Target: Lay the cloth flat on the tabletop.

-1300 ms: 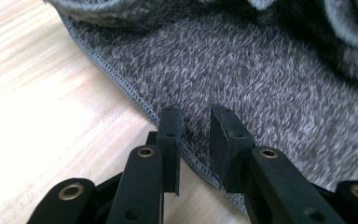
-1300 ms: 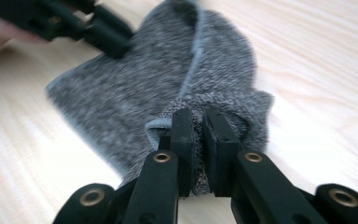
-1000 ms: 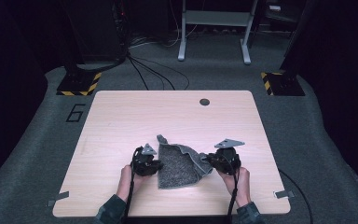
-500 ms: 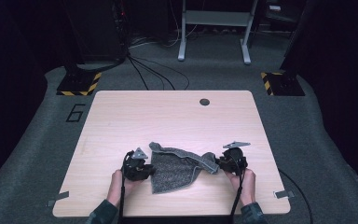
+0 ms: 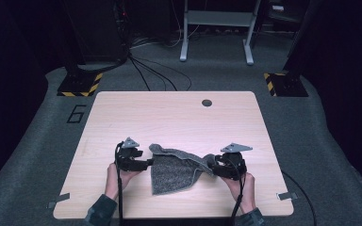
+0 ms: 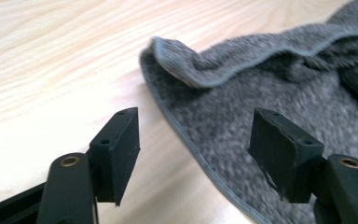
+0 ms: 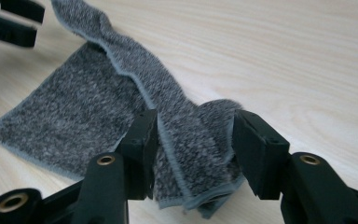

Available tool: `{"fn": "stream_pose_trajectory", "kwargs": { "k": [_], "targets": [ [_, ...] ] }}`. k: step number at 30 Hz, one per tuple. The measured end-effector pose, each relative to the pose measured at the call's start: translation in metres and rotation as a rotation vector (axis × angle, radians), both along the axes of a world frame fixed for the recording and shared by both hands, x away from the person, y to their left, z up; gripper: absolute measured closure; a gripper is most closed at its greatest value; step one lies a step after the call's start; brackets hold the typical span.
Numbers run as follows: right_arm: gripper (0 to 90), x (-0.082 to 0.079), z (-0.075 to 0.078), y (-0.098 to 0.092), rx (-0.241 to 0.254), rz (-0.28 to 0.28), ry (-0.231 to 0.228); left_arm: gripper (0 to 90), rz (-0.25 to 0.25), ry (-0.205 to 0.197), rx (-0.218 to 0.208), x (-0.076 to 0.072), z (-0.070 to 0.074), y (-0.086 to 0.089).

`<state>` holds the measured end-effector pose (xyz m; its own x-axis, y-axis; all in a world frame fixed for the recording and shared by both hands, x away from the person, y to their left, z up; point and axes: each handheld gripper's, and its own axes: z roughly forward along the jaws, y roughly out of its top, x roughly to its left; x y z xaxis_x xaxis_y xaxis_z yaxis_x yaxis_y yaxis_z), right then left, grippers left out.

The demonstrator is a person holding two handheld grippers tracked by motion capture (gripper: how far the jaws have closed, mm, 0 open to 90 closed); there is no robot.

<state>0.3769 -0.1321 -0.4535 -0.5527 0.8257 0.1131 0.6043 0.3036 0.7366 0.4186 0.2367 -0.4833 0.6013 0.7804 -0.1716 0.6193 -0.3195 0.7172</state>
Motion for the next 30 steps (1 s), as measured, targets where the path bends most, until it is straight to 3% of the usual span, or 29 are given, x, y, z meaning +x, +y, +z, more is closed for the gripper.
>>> {"fn": "stream_pose_trajectory", "kwargs": {
  "k": [5,9,13,19,24,30],
  "targets": [
    [49.9,-0.004,-0.007,-0.001,-0.004,0.01,0.015,30.7,0.02,-0.014,0.001,0.009,0.003,-0.003],
    [50.3,-0.008,-0.007,-0.003,-0.03,0.026,-0.003,30.1,0.03,-0.023,0.002,0.02,0.006,-0.003],
    [51.7,-0.012,-0.005,-0.007,-0.018,0.012,-0.011,30.2,0.034,-0.003,-0.008,0.029,0.004,-0.006],
    [52.8,-0.014,-0.01,-0.005,-0.044,0.041,-0.025,44.4,0.004,0.011,0.008,0.035,0.001,-0.011],
    [56.7,-0.01,-0.016,0.001,-0.093,0.057,-0.029,51.9,-0.01,0.032,0.022,0.038,-0.004,-0.013],
    [64.5,-0.001,-0.024,0.004,-0.137,0.019,-0.002,55.6,-0.01,0.061,0.042,0.04,-0.011,-0.013]
  ]
}}
